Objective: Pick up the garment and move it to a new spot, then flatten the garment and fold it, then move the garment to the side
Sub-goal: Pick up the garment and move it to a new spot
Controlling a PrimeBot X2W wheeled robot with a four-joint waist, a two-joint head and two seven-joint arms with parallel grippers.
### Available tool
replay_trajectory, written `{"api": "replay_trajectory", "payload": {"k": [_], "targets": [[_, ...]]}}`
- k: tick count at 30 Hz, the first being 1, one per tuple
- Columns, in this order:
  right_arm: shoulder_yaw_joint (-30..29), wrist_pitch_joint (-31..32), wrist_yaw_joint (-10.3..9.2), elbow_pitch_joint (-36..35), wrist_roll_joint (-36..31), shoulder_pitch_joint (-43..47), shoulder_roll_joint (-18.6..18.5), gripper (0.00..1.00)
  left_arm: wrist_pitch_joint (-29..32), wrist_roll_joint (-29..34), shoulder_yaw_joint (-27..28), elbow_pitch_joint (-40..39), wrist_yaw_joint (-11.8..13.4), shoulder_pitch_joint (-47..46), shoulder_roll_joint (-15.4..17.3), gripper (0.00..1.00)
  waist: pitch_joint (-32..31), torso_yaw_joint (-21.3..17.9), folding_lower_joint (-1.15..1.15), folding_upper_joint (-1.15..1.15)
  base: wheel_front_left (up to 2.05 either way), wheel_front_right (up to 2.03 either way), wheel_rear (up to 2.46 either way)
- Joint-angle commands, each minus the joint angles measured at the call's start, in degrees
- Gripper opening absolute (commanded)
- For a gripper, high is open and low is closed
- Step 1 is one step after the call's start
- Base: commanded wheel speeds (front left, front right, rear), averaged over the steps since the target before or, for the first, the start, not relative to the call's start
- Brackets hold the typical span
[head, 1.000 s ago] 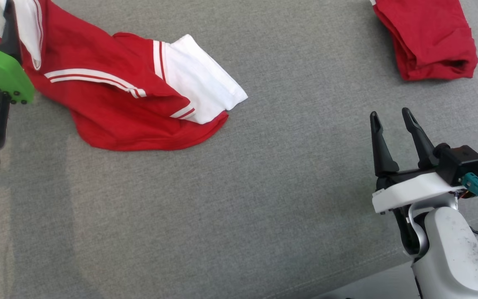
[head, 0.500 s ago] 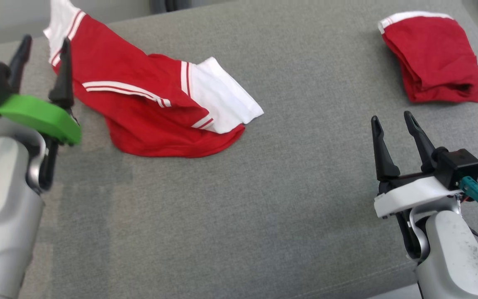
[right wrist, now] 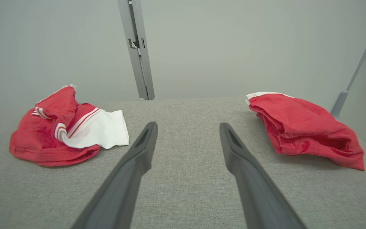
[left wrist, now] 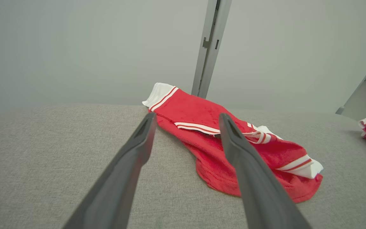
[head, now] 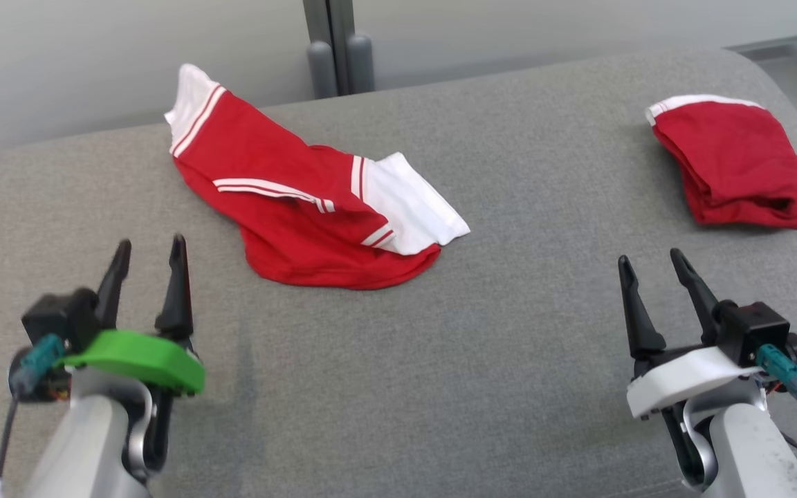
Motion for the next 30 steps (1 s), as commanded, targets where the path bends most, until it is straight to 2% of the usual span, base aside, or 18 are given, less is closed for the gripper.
{"api": "replay_trajectory", "payload": {"k": [1,14,20,30], "targets": [[0.1,-0.3,-0.09,0.2,0.1,1.2,-0.2,1.0,0.0,1.0,0.9,-0.8,0.2,2.5,-0.6,1.0,-2.3,1.5,0.0,0.0,0.0,0.0,0.0],[2.0,-0.3,-0.09,0.2,2.2,5.4,-0.2,1.0,0.0,6.5,9.5,-7.5,-0.9,17.3,-7.4,1.0,-5.0,1.3,0.0,0.0,0.0,0.0,0.0],[2.2,-0.3,-0.09,0.6,2.4,6.5,-0.2,1.0,0.0,8.5,11.9,-8.9,-1.5,20.7,-9.8,1.0,-5.7,1.2,0.0,0.0,0.0,0.0,0.0],[2.0,-0.3,-0.09,0.9,1.8,6.9,-0.2,1.0,0.0,10.9,13.9,-9.7,-2.7,23.1,-11.8,1.0,-6.2,1.3,0.0,0.0,0.0,0.0,0.0]]}}
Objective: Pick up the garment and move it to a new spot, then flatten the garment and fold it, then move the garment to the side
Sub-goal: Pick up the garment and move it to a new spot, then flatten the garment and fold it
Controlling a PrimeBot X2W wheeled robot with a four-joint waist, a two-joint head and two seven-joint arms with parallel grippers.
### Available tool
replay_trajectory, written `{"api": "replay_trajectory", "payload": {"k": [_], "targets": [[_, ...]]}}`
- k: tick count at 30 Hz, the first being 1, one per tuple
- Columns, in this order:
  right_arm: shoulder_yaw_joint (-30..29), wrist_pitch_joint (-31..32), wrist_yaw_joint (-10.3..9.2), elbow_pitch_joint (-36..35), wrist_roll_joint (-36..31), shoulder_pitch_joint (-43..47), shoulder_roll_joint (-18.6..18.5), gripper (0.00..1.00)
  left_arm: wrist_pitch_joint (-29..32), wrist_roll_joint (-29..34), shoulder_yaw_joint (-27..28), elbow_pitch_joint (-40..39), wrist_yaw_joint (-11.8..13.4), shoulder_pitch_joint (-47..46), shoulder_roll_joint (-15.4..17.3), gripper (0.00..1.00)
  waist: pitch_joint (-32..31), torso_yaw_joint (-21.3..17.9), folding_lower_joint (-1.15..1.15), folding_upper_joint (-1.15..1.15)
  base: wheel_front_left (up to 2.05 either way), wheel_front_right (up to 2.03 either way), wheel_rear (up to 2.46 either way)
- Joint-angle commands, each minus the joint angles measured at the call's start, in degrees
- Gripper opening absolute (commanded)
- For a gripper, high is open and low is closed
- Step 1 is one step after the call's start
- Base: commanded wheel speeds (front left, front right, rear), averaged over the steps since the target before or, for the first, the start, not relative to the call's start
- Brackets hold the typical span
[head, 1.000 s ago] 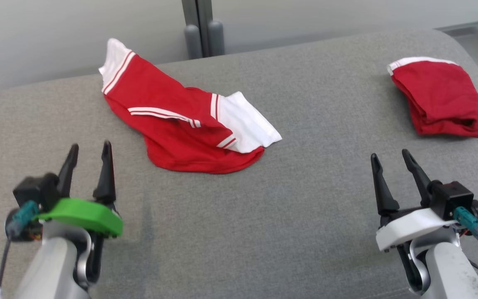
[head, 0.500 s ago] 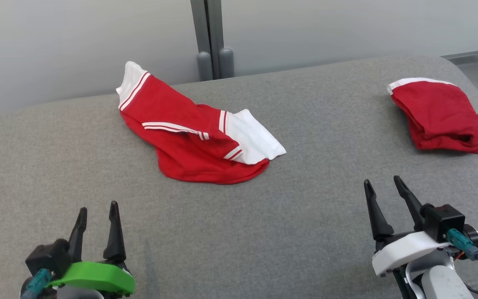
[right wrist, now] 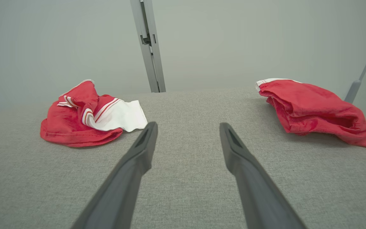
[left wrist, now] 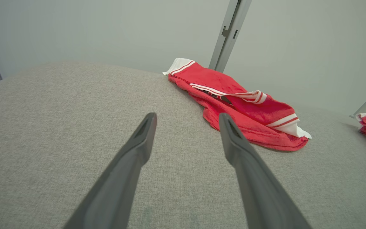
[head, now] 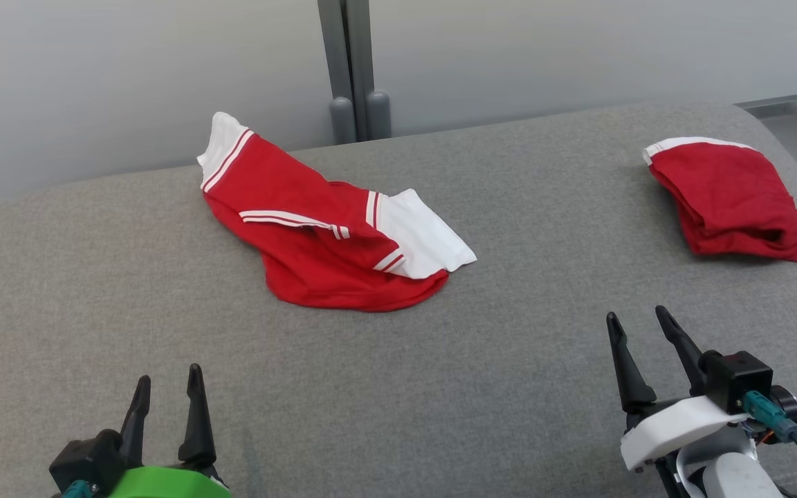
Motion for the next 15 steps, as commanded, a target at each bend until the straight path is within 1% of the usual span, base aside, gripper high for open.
{"api": "replay_trajectory", "payload": {"k": [1,9,15], "targets": [[0.0,-0.3,-0.09,0.1,-0.2,0.7,-0.2,1.0,0.0,0.7,0.3,0.0,-0.2,0.8,-0.1,1.0,0.0,0.0,0.0,0.0,0.0,0.0,0.0],[0.5,-0.3,-0.09,0.1,-0.2,0.9,-0.2,1.0,0.0,1.1,0.9,0.5,-0.9,0.9,-0.8,1.0,-0.1,-0.2,0.0,0.0,0.0,0.0,0.0],[0.5,-0.3,-0.09,0.0,-0.3,1.0,-0.2,1.0,0.0,1.6,0.2,0.6,-1.3,0.5,-1.0,1.0,0.2,-0.7,0.0,0.0,0.0,0.0,0.0]]}}
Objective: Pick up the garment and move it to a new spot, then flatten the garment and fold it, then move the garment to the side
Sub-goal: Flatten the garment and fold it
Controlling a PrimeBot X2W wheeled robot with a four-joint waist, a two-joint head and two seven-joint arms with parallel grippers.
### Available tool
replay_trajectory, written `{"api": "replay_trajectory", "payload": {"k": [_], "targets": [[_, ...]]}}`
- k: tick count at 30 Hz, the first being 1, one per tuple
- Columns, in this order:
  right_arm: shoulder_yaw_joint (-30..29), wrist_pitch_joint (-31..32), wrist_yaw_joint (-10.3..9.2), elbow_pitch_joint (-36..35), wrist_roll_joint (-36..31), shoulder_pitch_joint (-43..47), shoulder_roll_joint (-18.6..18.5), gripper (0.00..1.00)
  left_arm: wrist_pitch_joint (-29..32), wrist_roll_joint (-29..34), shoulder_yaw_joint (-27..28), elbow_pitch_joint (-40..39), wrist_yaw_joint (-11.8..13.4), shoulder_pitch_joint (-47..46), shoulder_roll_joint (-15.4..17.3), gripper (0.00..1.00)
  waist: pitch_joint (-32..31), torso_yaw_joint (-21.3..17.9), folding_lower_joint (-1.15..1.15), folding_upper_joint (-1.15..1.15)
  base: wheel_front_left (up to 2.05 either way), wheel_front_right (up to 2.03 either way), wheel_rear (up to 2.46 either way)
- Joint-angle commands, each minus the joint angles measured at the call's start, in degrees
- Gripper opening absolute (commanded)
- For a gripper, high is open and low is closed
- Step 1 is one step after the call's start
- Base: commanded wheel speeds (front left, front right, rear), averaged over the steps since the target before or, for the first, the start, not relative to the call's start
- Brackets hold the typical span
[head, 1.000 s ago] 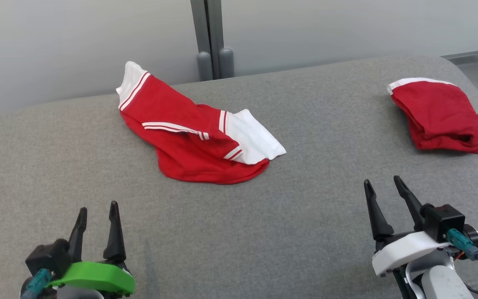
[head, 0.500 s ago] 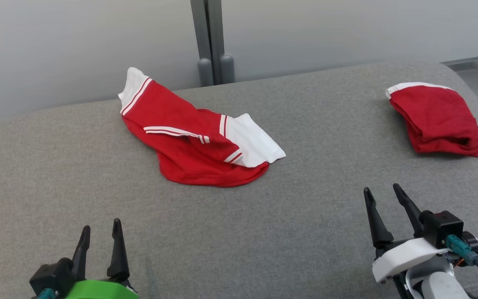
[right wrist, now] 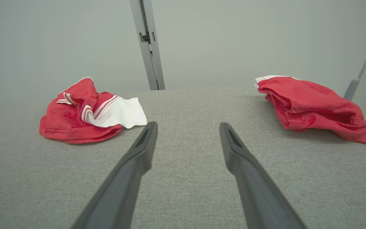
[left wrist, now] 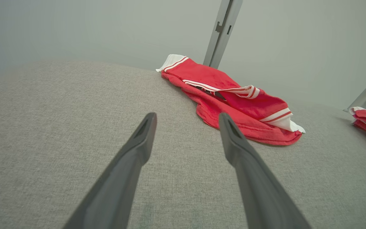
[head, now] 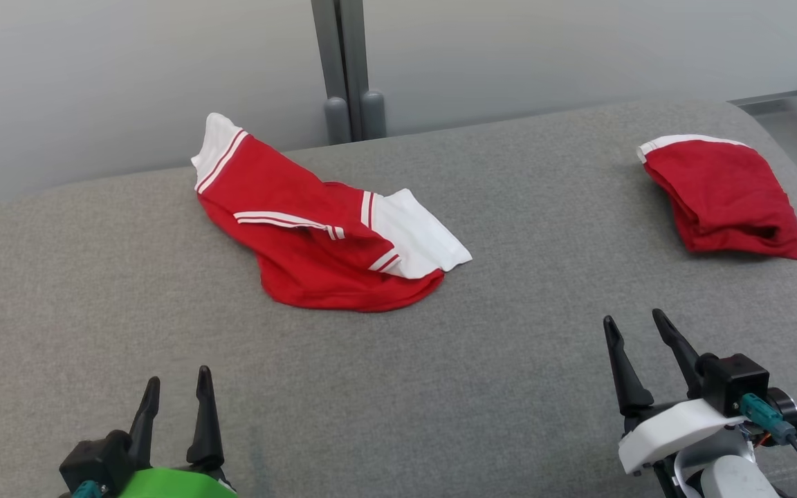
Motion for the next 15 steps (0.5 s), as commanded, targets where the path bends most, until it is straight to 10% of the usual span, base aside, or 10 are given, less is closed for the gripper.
{"api": "replay_trajectory", "payload": {"k": [1,15], "targets": [[0.0,-0.3,-0.09,0.0,-0.1,0.7,-0.2,1.0,0.0,0.3,-0.2,0.2,-0.2,0.2,-0.2,1.0,0.2,-0.2,0.0,0.0,0.0,0.0,0.0],[1.1,-0.3,-0.09,-0.5,0.0,-2.5,-0.2,1.0,7.3,3.8,-11.6,4.5,0.8,-15.3,-0.8,1.0,5.1,-4.2,0.0,0.0,0.0,0.0,0.0]]}}
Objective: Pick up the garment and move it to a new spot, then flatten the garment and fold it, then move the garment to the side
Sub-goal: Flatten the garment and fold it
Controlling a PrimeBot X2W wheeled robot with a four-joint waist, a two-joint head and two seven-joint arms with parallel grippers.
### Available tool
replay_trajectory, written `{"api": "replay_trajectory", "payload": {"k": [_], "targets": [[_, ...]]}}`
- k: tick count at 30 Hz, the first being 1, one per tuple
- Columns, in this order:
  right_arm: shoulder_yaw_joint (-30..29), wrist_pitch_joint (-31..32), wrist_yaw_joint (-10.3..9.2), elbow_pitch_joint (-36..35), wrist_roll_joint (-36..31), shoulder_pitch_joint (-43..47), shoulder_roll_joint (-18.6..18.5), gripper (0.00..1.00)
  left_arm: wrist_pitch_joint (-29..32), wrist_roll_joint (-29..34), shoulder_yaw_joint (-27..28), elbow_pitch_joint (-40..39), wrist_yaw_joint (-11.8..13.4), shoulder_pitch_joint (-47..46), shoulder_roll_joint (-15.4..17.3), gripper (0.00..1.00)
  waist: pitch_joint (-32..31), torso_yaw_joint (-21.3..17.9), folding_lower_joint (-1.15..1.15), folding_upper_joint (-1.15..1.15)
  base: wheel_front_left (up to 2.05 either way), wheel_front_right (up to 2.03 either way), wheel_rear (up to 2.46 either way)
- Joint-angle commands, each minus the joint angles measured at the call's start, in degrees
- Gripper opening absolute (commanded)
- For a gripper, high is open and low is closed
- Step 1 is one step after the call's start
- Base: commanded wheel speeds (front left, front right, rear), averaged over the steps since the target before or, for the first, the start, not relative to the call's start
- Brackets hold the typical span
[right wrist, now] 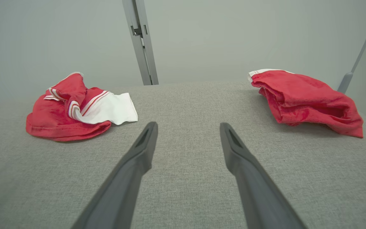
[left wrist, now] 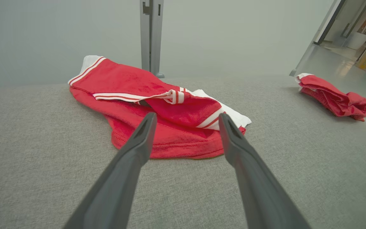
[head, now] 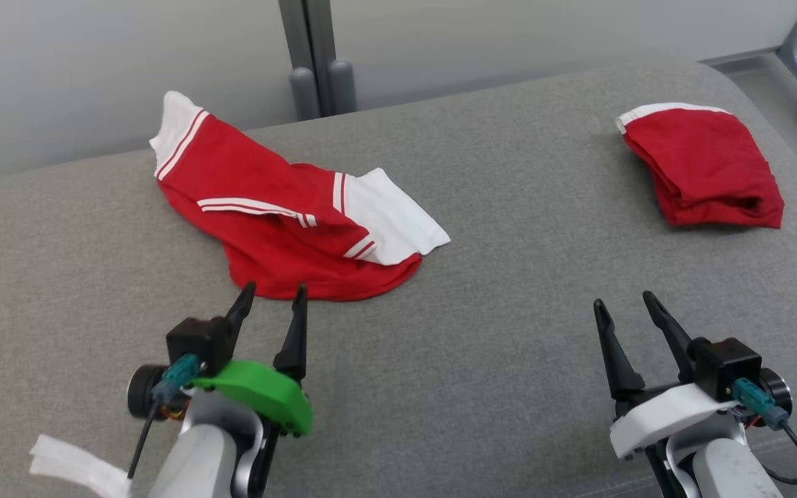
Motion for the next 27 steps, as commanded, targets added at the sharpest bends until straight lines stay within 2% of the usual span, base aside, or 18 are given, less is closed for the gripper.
{"api": "replay_trajectory", "payload": {"k": [1,6,13,17,24,27], "targets": [[0.1,-0.3,-0.09,-0.1,0.0,-1.0,-0.2,1.0,1.4,0.1,-1.3,1.2,0.9,-2.9,0.0,1.0,2.1,-2.0,0.0,0.0,0.0,0.0,0.0],[1.4,-0.3,-0.09,0.1,0.6,-2.6,-0.2,1.0,6.9,-3.6,-7.9,5.7,4.7,-10.0,-0.1,1.0,4.7,-5.0,0.0,0.0,0.0,0.0,0.0],[1.9,-0.3,-0.09,0.0,1.7,-4.5,-0.2,1.0,9.7,-10.0,-15.0,11.4,11.9,-17.7,0.0,1.0,8.5,-8.8,0.0,0.0,0.0,0.0,0.0],[2.2,-0.3,-0.09,-0.1,2.0,-5.4,-0.2,1.0,10.1,-12.8,-15.7,15.9,17.2,-21.3,0.0,1.0,10.2,-10.1,0.0,0.0,0.0,0.0,0.0],[2.6,-0.3,-0.09,-0.1,2.6,-6.2,-0.2,1.0,9.2,-17.8,-16.3,22.2,22.9,-26.2,0.0,1.0,11.8,-10.7,0.0,0.0,0.0,0.0,0.0],[2.5,-0.3,-0.09,0.0,2.8,-6.5,-0.2,1.0,8.3,-19.1,-16.3,24.6,24.4,-27.2,0.0,0.85,12.1,-10.4,0.0,0.0,0.0,0.0,0.0]]}}
